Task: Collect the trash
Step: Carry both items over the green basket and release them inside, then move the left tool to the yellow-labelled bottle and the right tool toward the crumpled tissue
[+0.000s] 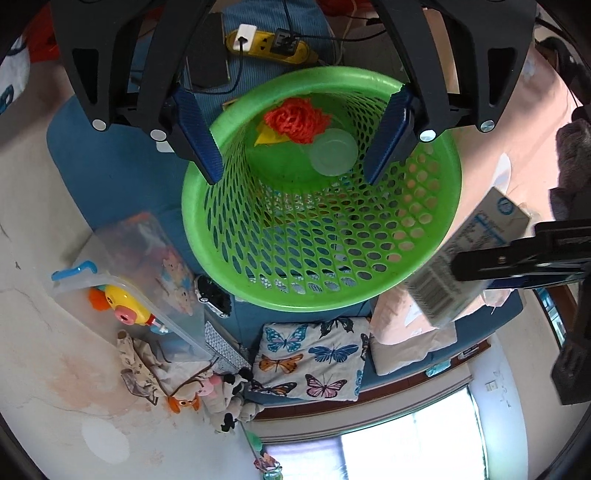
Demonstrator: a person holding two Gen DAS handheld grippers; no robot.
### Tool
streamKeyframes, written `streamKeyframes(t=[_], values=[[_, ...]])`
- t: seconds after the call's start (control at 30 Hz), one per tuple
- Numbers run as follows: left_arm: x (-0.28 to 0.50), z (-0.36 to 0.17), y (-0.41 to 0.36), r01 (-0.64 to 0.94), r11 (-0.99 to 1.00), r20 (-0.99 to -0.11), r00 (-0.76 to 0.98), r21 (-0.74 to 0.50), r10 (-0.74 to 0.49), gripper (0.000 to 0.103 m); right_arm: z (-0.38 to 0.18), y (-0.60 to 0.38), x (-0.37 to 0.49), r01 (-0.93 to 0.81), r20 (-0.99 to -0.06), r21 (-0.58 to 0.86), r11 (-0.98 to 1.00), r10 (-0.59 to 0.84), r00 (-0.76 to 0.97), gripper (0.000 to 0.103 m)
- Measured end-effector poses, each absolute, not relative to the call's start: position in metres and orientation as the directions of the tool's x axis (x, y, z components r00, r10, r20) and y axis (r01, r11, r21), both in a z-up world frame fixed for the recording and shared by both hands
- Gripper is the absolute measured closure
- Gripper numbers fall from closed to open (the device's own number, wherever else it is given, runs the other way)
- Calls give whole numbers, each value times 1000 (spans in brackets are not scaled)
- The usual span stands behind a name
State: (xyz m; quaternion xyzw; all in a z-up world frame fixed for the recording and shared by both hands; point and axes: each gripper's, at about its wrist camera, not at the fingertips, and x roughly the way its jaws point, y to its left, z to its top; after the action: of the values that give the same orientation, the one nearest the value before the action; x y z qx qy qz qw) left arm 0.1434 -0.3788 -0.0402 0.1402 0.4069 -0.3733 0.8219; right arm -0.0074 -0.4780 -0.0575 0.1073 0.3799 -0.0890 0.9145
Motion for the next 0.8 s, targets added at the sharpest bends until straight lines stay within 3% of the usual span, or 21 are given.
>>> streamKeyframes(t=[0.2, 0.37, 0.8], values=[[144, -46, -391, 733, 675, -780, 376, -80, -501, 32, -56, -480, -14, 250, -709, 133, 959, -84, 700, 24], [140, -44, -392, 738, 669, -771, 379, -81, -511, 22, -55, -480, -16, 248, -707, 133, 959, -84, 702, 24], [132, -16, -334, 681, 732, -734, 489, -16, -471, 22, -34, -451, -11, 179, -673, 140, 974, -38, 739, 24]])
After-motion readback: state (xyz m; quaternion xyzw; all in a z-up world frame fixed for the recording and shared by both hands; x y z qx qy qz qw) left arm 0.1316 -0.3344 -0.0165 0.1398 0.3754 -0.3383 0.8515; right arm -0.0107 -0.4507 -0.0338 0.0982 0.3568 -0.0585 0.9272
